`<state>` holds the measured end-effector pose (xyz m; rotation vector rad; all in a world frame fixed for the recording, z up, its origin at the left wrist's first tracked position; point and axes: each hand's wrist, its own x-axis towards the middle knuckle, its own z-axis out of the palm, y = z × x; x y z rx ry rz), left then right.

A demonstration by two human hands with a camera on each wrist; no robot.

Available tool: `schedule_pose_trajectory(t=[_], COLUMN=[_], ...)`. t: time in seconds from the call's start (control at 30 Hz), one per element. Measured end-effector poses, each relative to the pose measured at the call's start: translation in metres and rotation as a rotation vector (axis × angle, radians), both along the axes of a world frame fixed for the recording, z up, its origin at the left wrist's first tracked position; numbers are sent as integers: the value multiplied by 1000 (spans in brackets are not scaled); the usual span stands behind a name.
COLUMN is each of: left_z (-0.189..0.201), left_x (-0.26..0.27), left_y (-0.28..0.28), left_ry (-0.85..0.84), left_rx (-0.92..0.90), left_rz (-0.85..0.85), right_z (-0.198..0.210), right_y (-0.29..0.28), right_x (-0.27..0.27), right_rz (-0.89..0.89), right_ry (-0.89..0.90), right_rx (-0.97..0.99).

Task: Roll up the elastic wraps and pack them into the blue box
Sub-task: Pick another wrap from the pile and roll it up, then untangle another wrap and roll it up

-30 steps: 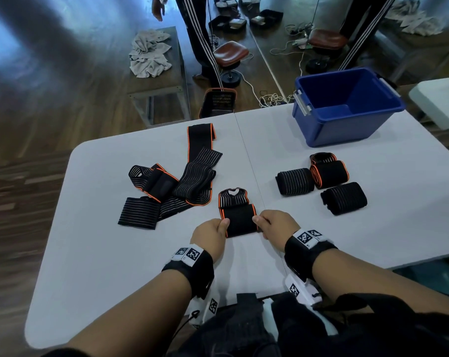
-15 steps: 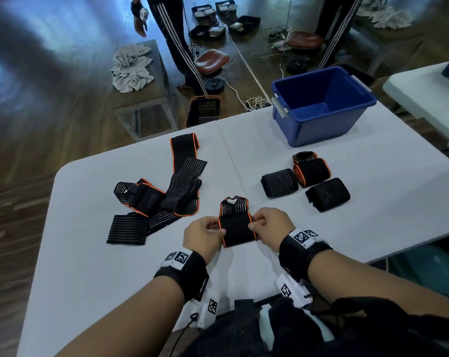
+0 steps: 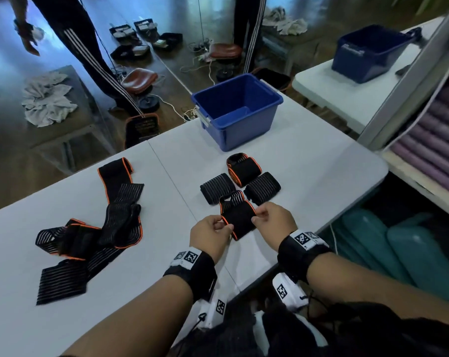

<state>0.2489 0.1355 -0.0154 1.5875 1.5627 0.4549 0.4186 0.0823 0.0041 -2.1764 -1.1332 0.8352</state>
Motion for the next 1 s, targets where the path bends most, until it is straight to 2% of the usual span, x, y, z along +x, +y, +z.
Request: schedule_pose_trajectory(t=[0.2,0.4,0.6,0.73,0.83,0.93,1.0], left_z=[-4,0,8,15,17,20,17], left_x=[8,-25,-114,-194,-256,-301,-318], left_y=[-4,-4,3,6,4,-5,-9], left_ry=[-61,-42,-16,114,277,381,390], left_rx=[1,13,48,164,235,140,76], left_rz=[-28,15,212,322,482,629,645], right_z=[7,22,32,28,27,28,27], right_y=[-4,16,52,69,78,85,89], right_x=[14,-4,-84,-144,-179,-206,-219], right_rz=[11,33,323,499,621,693,719], right_ry=[-13,-42,-25,10,-9,-35,-40], right_rx=[8,112,136,113,95,89,91])
